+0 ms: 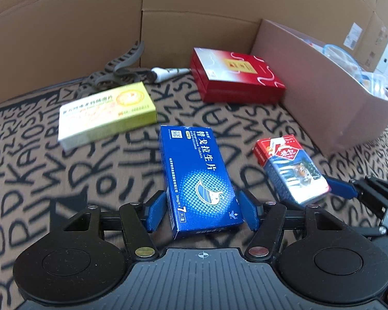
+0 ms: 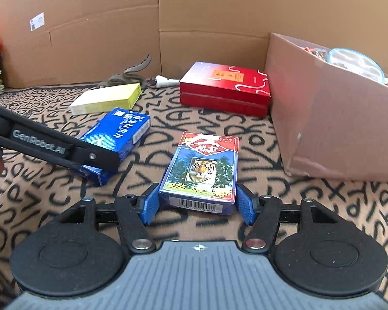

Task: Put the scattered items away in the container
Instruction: 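Grasp the tiger-print card box with the right tool while the left tool grasps the blue medicine box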

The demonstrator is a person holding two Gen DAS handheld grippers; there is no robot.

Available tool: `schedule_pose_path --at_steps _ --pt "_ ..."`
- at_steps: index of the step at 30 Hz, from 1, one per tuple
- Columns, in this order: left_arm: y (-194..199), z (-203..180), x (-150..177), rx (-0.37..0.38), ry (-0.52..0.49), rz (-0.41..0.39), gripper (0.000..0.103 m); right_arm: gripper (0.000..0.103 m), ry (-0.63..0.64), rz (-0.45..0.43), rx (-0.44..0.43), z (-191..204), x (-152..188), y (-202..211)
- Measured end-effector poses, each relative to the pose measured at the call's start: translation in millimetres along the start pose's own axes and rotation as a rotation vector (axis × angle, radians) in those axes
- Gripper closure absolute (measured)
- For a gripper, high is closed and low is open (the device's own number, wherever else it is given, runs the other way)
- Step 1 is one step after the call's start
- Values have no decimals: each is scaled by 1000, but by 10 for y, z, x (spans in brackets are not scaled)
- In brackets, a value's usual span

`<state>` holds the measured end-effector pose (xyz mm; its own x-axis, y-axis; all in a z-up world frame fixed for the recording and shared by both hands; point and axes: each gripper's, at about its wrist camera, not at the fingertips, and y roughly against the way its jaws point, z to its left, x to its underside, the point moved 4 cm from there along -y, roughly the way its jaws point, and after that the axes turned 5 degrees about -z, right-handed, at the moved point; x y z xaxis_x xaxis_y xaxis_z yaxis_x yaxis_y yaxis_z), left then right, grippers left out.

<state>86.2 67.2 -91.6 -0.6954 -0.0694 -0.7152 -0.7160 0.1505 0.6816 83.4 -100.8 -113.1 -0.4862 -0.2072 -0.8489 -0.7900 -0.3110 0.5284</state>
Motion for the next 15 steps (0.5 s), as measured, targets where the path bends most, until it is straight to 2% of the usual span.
schedule_pose_path --at_steps 1,4,8,12,15 --pt "17 3 7 -3 13 2 26 25 -1 5 3 -7 12 28" --pt "-18 2 -34 -28 51 -4 15 25 1 -2 23 5 -43 30" --pt "-138 8 -75 -68 56 -6 13 25 -22 -28 42 21 -132 -28" --pt "-249 37 -62 -125 26 -14 9 25 -49 -3 44 -11 -142 -165" --pt "-293 28 -67 -132 12 -20 5 25 -66 0 50 -32 -107 -243"
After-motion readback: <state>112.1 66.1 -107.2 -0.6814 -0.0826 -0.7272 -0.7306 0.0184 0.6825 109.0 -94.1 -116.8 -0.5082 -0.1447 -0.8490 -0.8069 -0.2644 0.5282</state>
